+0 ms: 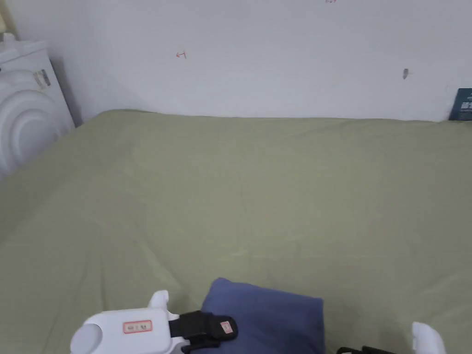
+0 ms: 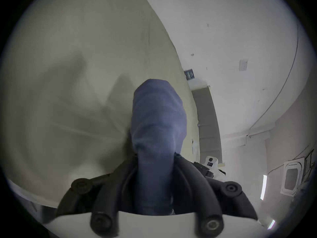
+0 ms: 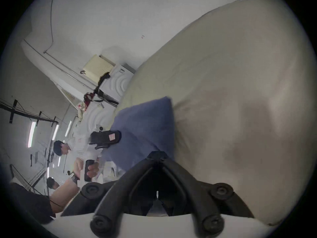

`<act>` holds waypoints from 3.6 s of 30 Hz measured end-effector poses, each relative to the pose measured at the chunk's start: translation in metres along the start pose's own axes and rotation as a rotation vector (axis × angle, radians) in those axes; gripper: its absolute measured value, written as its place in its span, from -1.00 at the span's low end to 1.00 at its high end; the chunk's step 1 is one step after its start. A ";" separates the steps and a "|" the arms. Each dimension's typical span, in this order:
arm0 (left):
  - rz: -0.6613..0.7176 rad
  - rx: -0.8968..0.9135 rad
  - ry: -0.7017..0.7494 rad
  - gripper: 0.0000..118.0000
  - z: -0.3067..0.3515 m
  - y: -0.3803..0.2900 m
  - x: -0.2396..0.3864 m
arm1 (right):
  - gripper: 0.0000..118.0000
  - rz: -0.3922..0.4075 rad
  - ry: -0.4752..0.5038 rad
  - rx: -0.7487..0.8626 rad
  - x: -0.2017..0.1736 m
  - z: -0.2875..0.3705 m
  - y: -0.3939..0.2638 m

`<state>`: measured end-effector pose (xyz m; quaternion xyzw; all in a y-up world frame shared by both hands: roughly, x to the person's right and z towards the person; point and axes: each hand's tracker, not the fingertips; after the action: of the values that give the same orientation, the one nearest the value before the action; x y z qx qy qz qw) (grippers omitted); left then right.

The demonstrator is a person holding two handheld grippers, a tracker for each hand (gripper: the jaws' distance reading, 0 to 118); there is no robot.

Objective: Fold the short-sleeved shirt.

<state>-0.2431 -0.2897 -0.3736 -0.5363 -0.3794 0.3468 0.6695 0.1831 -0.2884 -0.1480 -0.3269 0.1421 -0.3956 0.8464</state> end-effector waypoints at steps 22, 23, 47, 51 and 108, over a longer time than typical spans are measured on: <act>-0.112 0.144 0.599 0.13 0.277 0.148 -0.119 | -0.97 0.192 0.022 0.062 -0.126 -0.010 0.011; -0.118 0.187 0.594 0.32 0.282 0.148 -0.112 | -0.97 0.211 0.012 0.064 -0.129 -0.007 0.011; -0.920 0.797 0.592 -1.00 0.104 -0.076 0.287 | -0.97 0.674 -0.713 0.649 -0.222 0.166 0.081; -0.956 0.809 0.603 -1.00 0.074 -0.096 0.298 | -0.97 0.623 -0.821 0.712 -0.215 0.166 0.071; -0.880 1.002 0.531 1.00 0.088 -0.183 0.306 | 1.00 0.603 -0.685 0.830 -0.257 0.164 -0.013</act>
<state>-0.1663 -0.0168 -0.1406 -0.0279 -0.1799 0.0347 0.9827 0.0912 -0.0259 -0.0213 -0.0240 -0.2177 -0.0337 0.9751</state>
